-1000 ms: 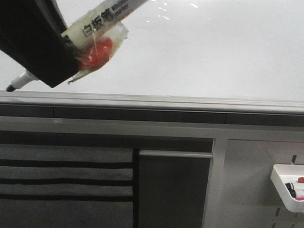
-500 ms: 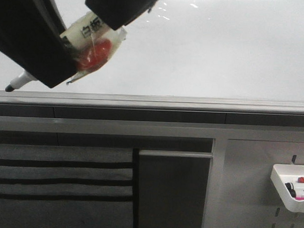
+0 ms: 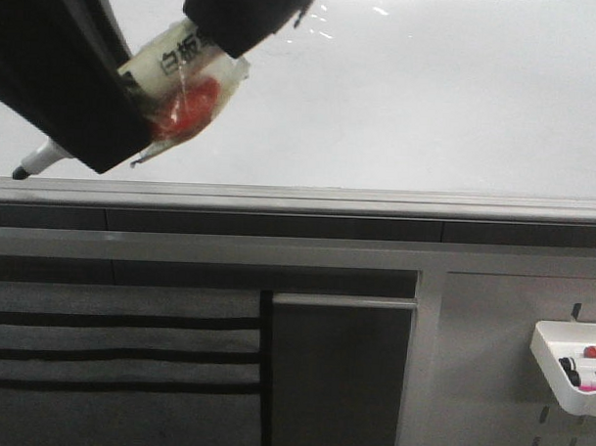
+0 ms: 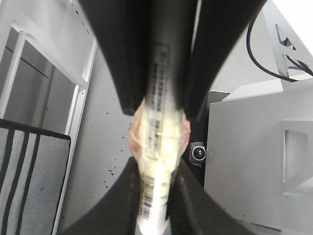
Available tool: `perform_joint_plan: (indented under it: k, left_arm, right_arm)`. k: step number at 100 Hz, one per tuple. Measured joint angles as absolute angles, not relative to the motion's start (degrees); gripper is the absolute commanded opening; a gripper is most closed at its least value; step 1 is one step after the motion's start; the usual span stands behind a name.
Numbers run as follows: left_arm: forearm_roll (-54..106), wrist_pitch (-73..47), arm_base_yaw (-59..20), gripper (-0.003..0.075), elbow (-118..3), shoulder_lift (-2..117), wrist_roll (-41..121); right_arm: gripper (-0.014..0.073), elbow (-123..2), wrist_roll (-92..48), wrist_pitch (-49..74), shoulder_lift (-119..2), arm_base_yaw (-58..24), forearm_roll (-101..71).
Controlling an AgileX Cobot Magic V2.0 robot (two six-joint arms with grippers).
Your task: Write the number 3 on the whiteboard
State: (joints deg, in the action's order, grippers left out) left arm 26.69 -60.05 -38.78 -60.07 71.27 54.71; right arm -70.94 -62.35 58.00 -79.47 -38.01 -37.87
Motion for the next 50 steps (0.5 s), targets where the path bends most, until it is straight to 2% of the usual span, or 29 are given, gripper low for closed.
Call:
perform_joint_plan:
  k: [4, 8, 16, 22, 28, 50]
  left_arm:
    - [26.69, -60.05, -38.78, 0.0127, -60.08, 71.27, 54.71]
    - [26.69, -59.94, -38.78, 0.0227, -60.08, 71.27, 54.71]
    - [26.27, -58.88, -38.68, 0.038, -60.08, 71.27, 54.71]
    - [25.91, -57.42, -37.99, 0.0461, -60.08, 71.09, 53.82]
    - [25.31, -55.06, -36.53, 0.0482, -60.08, 70.29, 52.24]
    - [24.39, -51.17, -28.19, 0.0472, -60.08, 62.99, 45.17]
  right_arm:
    - [0.0015, -70.94, -62.45, 58.0, -79.47, -38.01, -37.87]
    - [0.0015, -70.94, -62.45, 58.0, -79.47, -38.01, -37.87]
    - [0.0015, -71.07, -61.93, 58.0, -79.47, -38.01, -37.39]
    - [0.0015, -71.62, -59.61, 57.64, -79.47, -38.01, -35.92]
    - [0.0015, -71.86, -56.41, 56.28, -79.1, -38.04, -32.93]
    - [0.0015, -71.86, -38.82, 51.63, -73.19, -37.63, -21.39]
